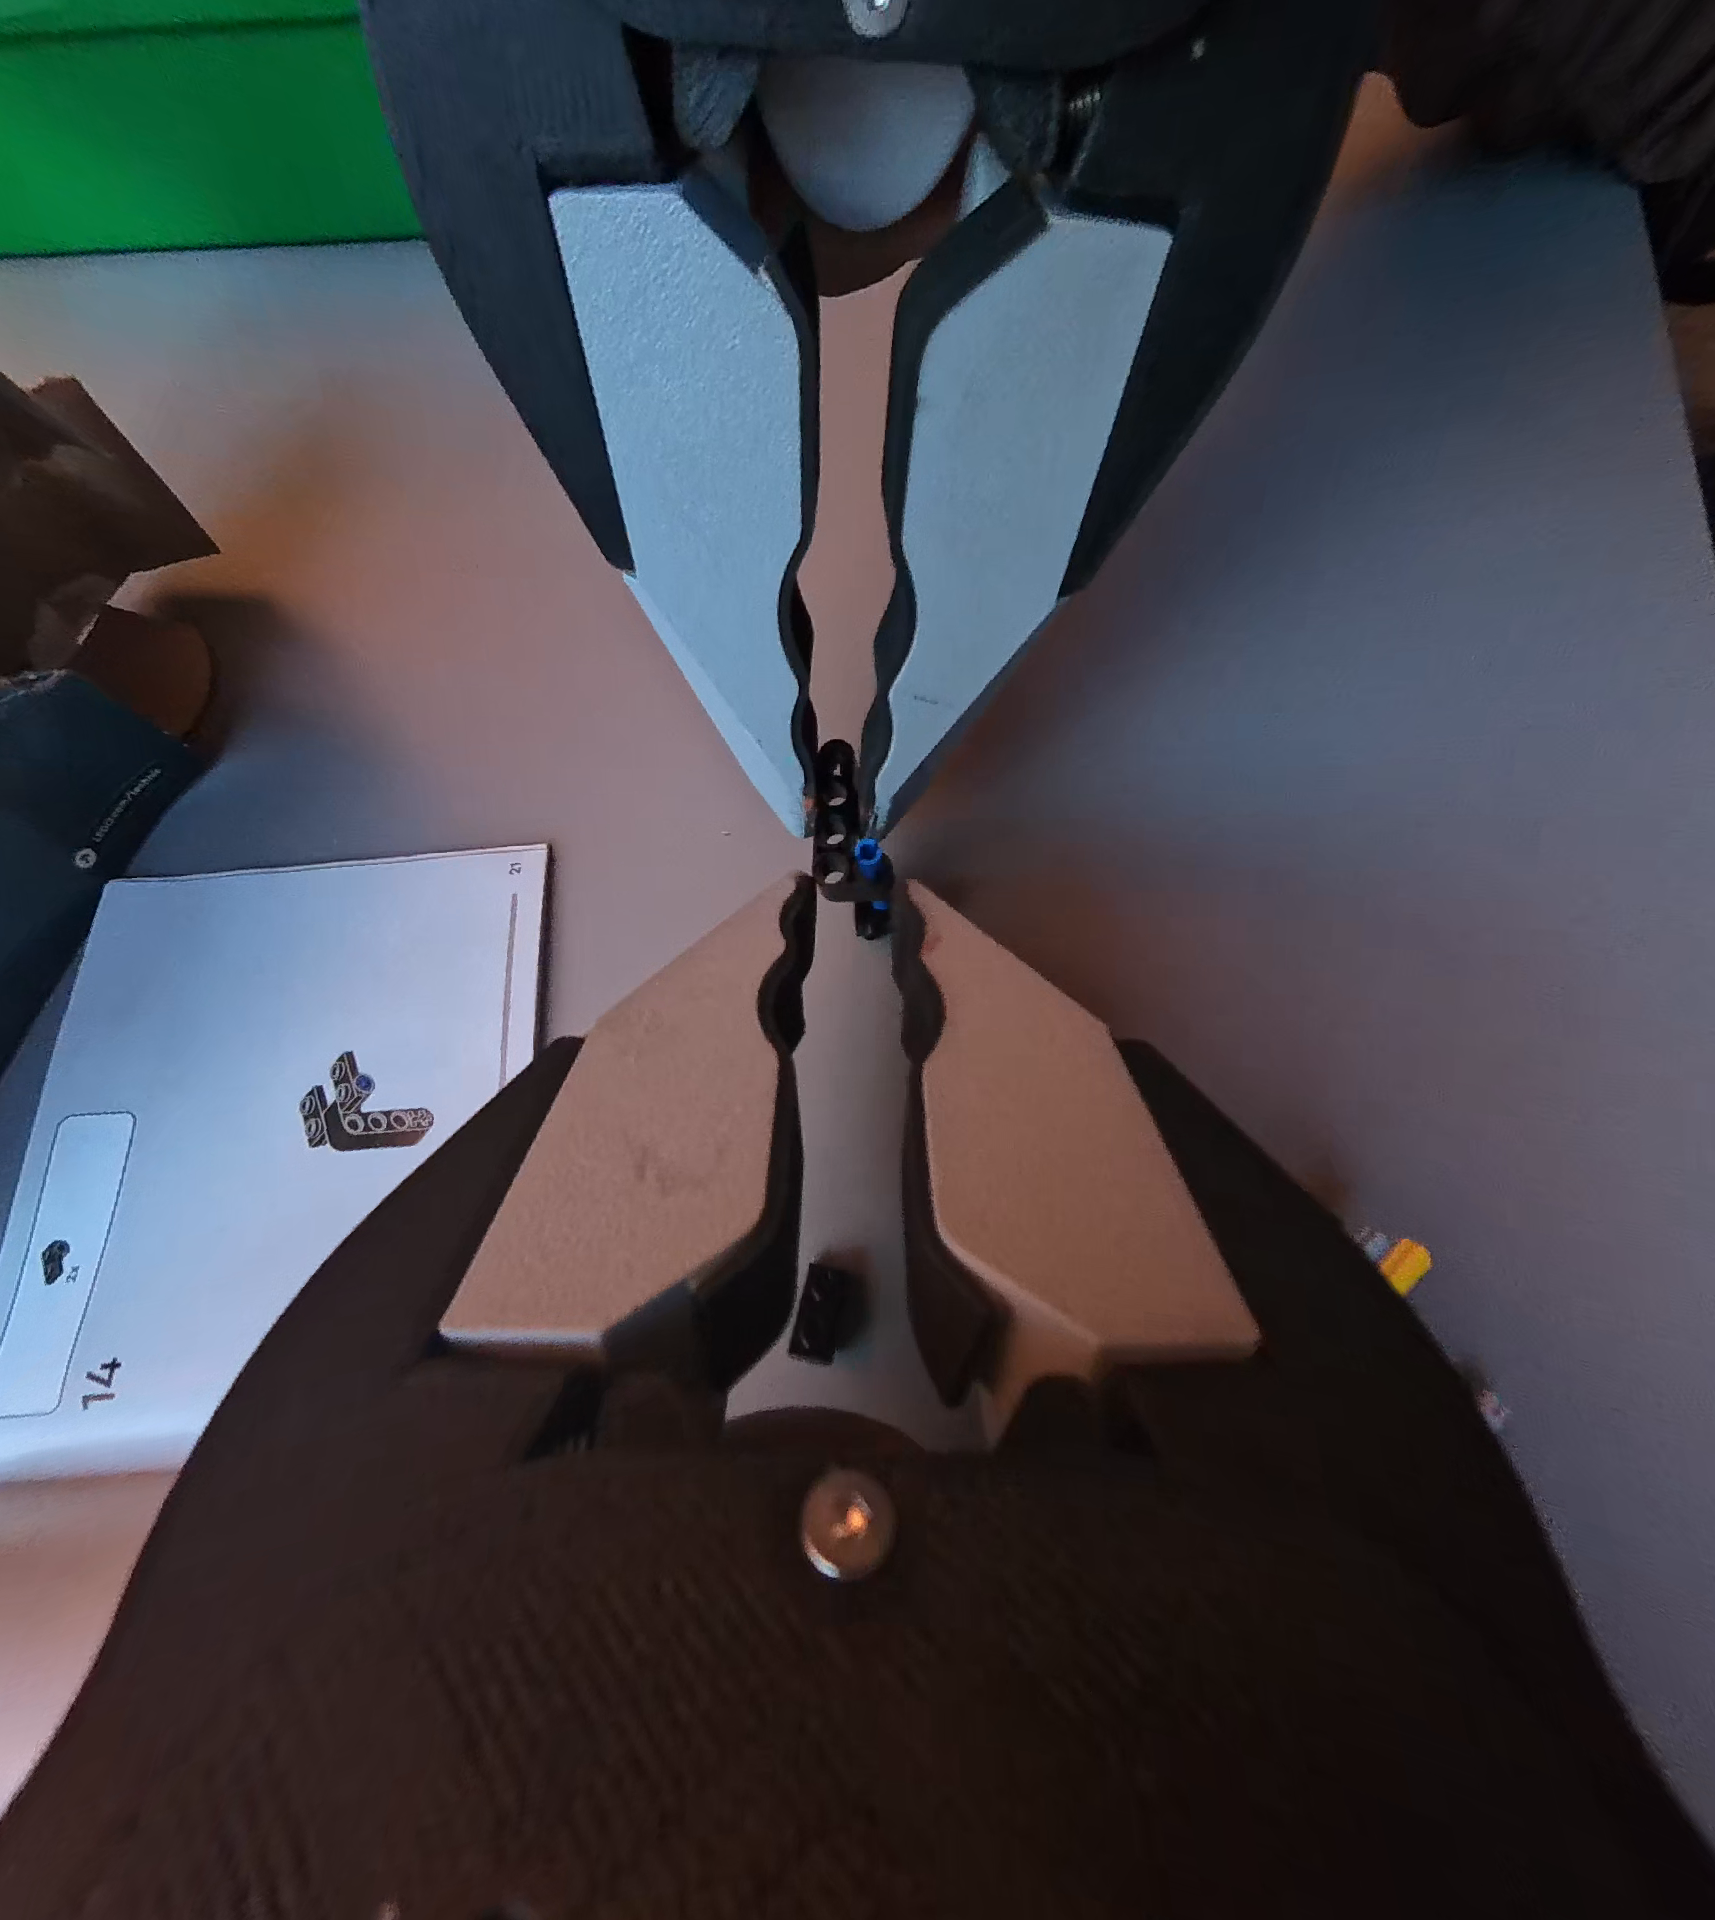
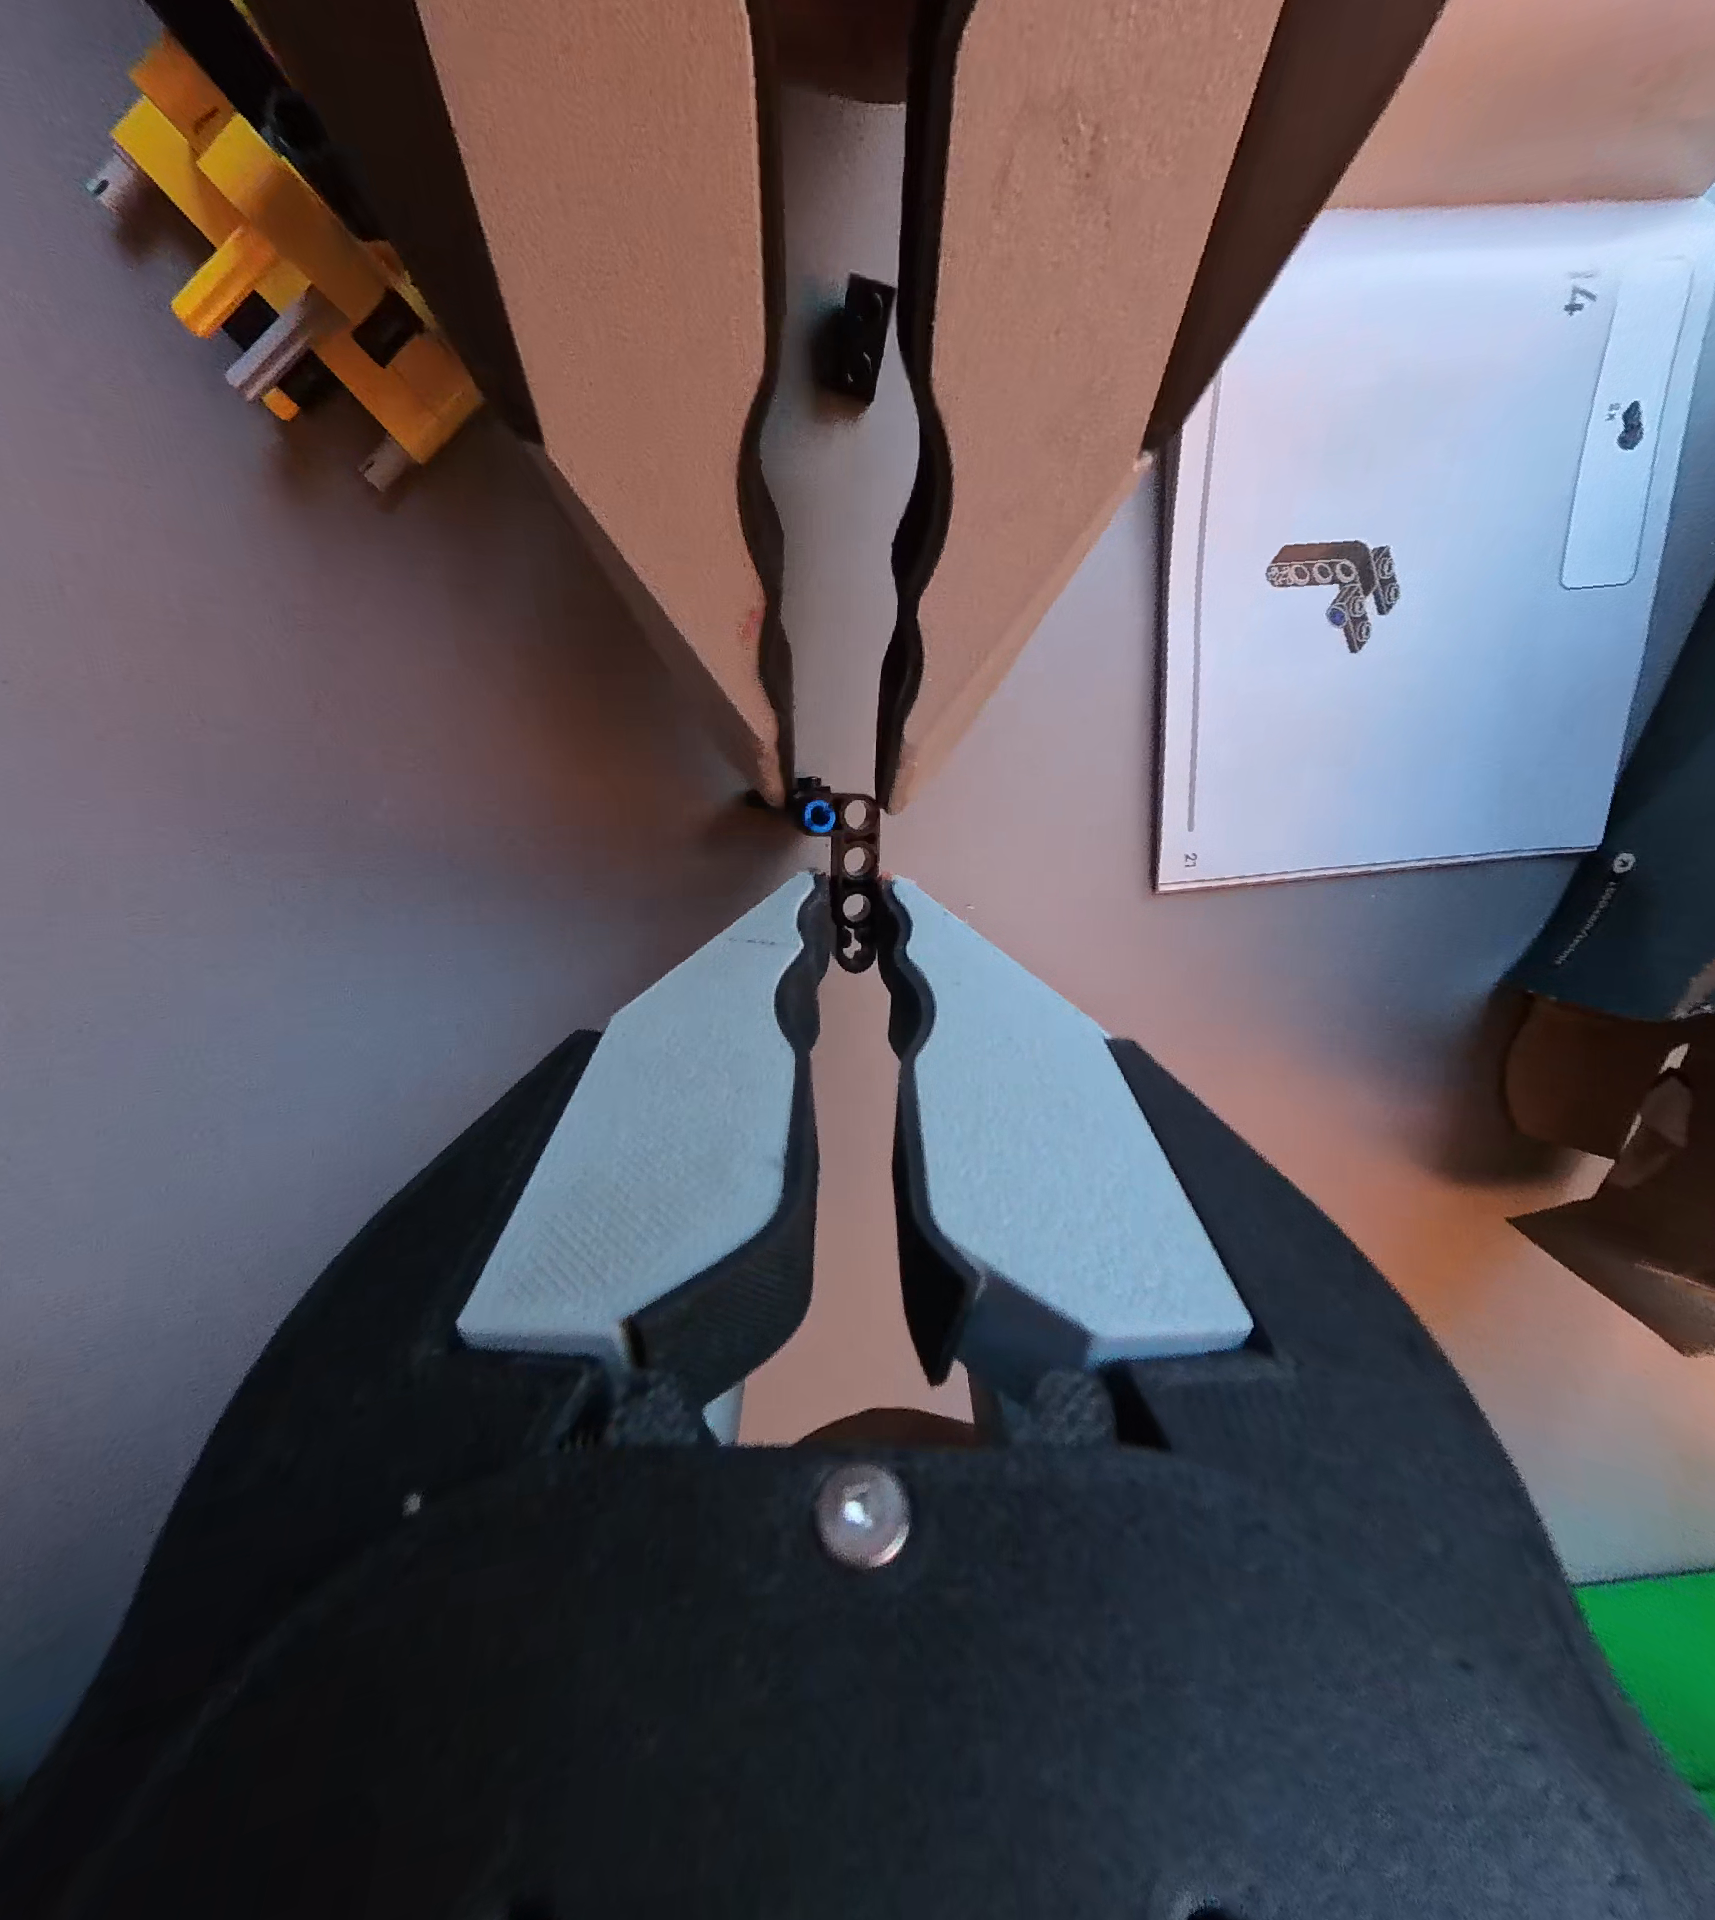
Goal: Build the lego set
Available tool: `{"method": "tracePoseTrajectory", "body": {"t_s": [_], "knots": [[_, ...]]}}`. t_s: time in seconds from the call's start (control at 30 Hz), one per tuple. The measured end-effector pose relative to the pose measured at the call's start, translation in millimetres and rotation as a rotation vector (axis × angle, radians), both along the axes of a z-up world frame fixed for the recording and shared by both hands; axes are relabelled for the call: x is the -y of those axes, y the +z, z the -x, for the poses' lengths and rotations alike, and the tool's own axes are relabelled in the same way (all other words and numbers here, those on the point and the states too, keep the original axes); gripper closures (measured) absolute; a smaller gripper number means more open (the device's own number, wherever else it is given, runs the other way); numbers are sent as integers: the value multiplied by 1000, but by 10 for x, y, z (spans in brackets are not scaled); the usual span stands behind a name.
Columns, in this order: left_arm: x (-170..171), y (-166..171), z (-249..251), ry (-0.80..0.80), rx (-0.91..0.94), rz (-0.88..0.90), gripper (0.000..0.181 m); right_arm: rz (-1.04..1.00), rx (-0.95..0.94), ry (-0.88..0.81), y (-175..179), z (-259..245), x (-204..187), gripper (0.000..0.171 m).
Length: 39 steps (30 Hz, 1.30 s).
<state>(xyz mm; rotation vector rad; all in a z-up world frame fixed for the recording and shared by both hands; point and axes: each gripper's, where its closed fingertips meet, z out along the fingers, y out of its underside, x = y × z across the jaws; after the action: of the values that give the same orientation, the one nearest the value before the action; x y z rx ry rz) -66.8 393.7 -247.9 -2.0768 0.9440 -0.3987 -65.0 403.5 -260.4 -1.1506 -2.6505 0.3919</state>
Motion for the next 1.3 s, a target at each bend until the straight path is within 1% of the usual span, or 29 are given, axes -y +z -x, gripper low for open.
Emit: {"method": "tracePoseTrajectory", "body": {"t_s": [0.2,0.67,1.0,1.3], "knots": [[-4,2,-1,1,14,9,169,1,0,-5,-2,11,0,166],[-17,-28,14,2,-3,6,170,-9,5,-11,-34,26,-7,166],[-7,13,-6,-5,22,6,168,-31,-1,-7,-37,38,-5,167],[-10,-4,-4,-8,16,1,170,-40,13,-3,-51,31,2,167]]}}
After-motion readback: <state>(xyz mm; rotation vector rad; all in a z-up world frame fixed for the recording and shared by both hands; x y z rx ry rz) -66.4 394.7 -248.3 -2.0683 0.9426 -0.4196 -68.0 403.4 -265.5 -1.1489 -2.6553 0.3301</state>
